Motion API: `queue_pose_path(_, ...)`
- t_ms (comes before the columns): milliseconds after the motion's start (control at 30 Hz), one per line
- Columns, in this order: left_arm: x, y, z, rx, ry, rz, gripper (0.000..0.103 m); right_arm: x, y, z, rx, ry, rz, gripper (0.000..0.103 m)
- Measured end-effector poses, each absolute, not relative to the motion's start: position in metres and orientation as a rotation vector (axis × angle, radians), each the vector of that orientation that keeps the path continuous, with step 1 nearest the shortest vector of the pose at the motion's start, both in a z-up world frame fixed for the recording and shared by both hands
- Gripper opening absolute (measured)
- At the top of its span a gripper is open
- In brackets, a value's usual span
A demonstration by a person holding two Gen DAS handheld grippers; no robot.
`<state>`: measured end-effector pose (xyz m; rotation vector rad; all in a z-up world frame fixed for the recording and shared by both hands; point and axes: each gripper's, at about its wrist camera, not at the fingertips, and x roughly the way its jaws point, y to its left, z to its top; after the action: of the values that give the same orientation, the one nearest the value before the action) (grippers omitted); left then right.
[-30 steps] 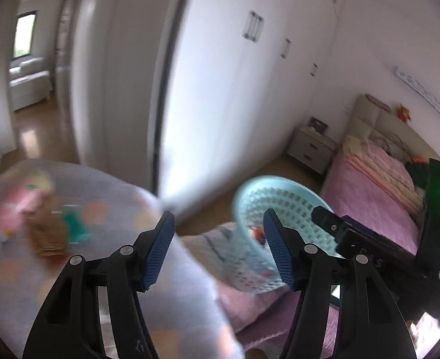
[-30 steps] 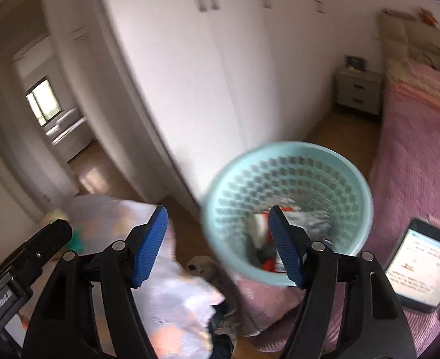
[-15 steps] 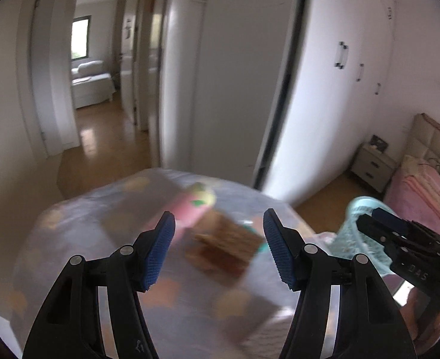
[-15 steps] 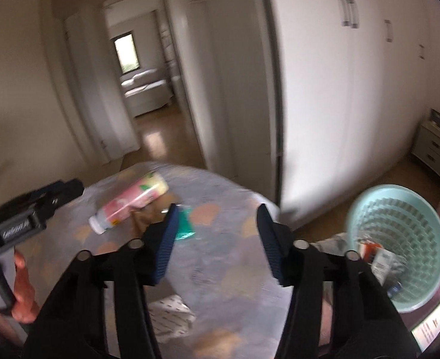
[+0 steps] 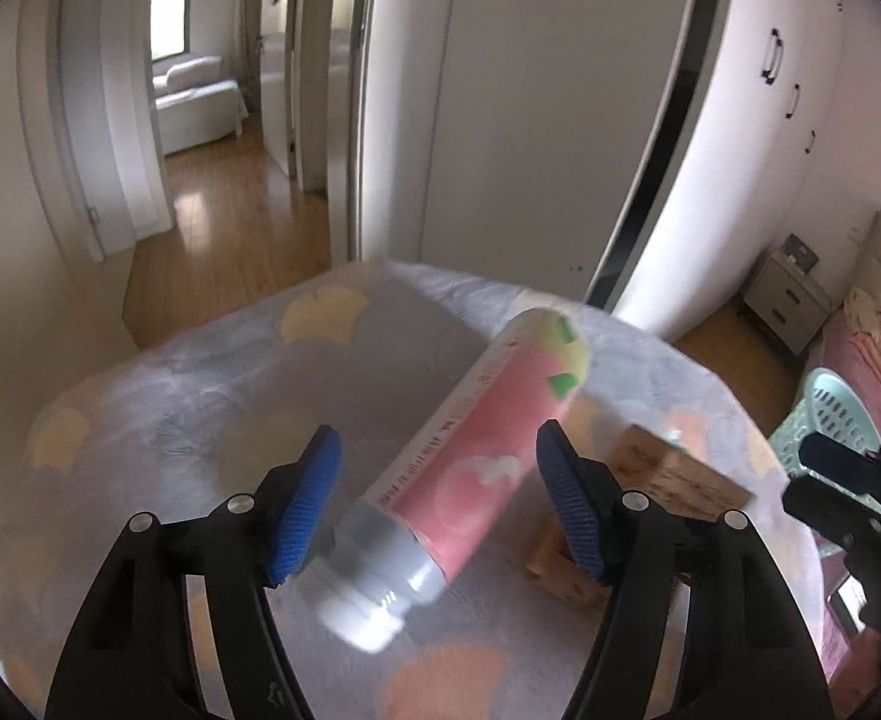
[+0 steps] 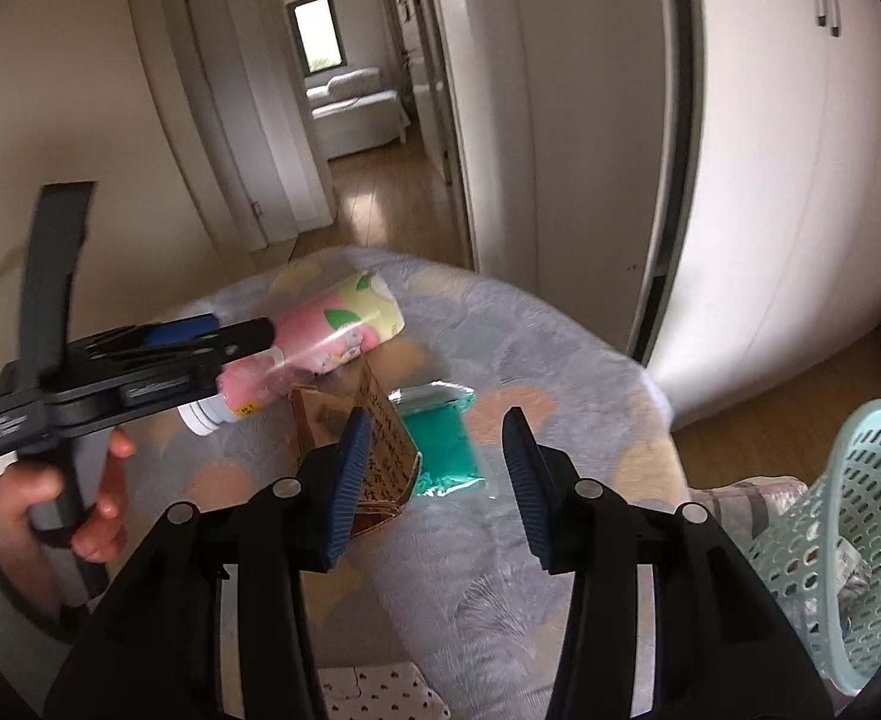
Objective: Collect trash
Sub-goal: 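Grasp the pink-and-white bottle with the left gripper while the right gripper grasps the brown paper bag, then carry the pink bottle and brown paper bag over the basket and release both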
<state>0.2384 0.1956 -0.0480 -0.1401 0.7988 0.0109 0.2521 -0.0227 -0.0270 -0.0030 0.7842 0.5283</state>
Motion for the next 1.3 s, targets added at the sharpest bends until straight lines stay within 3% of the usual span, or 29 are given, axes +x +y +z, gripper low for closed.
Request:
queue_pose_path(100, 0.241, 0.195, -0.056, -0.155, 0.801, -0.018, 0.068, 0.254, -0.018, -0.032, 0.008, 0.810, 0.583, 0.045)
queue_pose_path(167, 0.243, 0.192, -0.060, -0.143, 0.807, -0.025, 0.069, 0.255, -0.014, -0.033, -0.003, 0.810, 0.585, 0.062)
queue_pose_path(233, 0.246, 0.191, -0.065, -0.143, 0.817, -0.042, 0.069, 0.252, -0.007, -0.035, -0.028, 0.796, 0.598, 0.071)
queue_pose_path(533, 0.240, 0.199, -0.067, -0.189, 0.814, -0.069, 0.058, 0.247, 0.034, -0.053, -0.205, 0.812, 0.608, 0.070)
queue_pose_path(600, 0.239, 0.201, -0.067, -0.200, 0.816, -0.076, 0.057, 0.243, 0.038, -0.054, -0.234, 0.802, 0.591, 0.062)
queue_pose_path(667, 0.239, 0.203, -0.068, -0.214, 0.819, -0.081, 0.057, 0.241, 0.041, -0.056, -0.262, 0.809, 0.586, 0.034)
queue_pose_path(767, 0.239, 0.201, -0.067, -0.207, 0.819, -0.078, 0.057, 0.235, 0.036, -0.056, -0.259, 0.832, 0.598, 0.016)
queue_pose_path(900, 0.238, 0.198, -0.067, -0.202, 0.817, -0.078, 0.058, 0.236, 0.025, -0.056, -0.219, 0.866, 0.601, 0.009)
queue_pose_path(1033, 0.238, 0.191, -0.068, -0.178, 0.821, -0.080, 0.065, 0.232, 0.004, -0.046, -0.154, 0.871, 0.594, 0.009)
queue_pose_path(1167, 0.239, 0.180, -0.070, -0.133, 0.829, -0.074, 0.066, 0.228, -0.018, -0.038, -0.114, 0.865, 0.567, 0.009)
queue_pose_path(1300, 0.239, 0.169, -0.069, -0.059, 0.828, -0.045, 0.057, 0.223, -0.034, -0.029, -0.086, 0.854, 0.548, 0.009)
